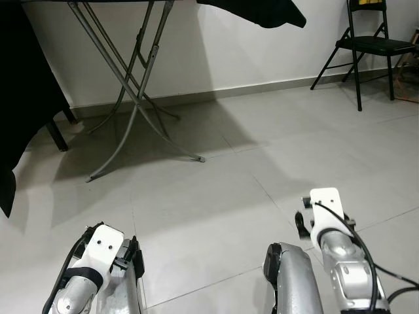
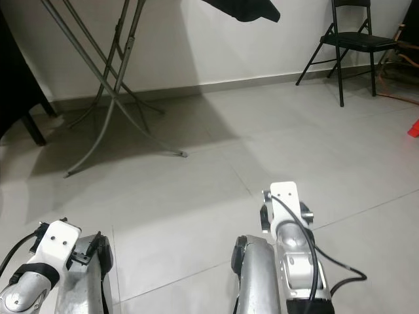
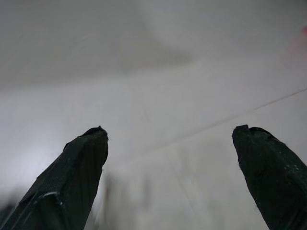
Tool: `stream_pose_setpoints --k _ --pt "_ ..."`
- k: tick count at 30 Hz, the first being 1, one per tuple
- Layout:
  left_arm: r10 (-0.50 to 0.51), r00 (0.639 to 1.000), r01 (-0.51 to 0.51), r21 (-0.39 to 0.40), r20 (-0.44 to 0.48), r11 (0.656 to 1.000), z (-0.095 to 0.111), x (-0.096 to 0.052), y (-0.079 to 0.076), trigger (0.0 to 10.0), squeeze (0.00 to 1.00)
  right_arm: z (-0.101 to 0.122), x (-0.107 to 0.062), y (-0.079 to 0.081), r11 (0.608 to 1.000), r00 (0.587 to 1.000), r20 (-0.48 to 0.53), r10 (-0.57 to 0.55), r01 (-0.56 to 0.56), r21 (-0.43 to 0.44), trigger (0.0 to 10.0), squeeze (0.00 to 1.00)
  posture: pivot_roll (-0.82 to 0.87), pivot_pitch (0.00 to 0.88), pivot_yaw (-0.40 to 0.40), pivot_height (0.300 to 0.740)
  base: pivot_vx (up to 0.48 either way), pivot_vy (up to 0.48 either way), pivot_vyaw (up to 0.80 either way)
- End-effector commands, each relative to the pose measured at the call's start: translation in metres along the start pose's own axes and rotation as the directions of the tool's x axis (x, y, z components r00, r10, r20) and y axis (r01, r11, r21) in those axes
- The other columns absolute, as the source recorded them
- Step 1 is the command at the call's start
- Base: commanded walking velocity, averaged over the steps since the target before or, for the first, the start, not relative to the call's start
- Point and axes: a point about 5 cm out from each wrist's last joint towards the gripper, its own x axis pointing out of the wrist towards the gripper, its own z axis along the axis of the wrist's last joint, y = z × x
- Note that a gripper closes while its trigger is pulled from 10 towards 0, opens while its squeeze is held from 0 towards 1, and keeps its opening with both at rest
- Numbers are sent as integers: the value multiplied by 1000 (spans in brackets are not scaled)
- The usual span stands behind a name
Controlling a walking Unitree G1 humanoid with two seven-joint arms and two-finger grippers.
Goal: Building children table
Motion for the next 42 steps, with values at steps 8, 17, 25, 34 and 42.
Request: stream_pose_setpoints --k 8,17,25,34,42 --pt "8 999 -6 26 -52 1000 -14 -12 4 10000 0 -56 -43 -4 958 916 -303 263 -286 -34 10000 0 -81 0 -49 300 0 0 0" --pt "14 998 -12 30 -62 999 -15 -16 6 10000 0 -80 -51 -15 970 857 -457 236 -238 53 10000 0 -79 0 -69 300 0 0 0" --pt "9 996 -7 31 -91 999 -23 -22 4 10000 0 -97 -76 -21 977 812 -548 202 -203 60 10000 0 -97 0 -66 300 0 0 0" --pt "27 996 -23 44 -87 999 -21 -22 10 10000 0 -100 -37 -19 987 833 -537 135 -160 -1 10000 0 -68 0 -77 300 0 0 0" --pt "41 992 -36 44 -116 998 -25 -40 11 10000 0 -121 -19 -13 988 803 -591 79 -144 -63 10000 0 -42 0 -102 300 0 0 0"
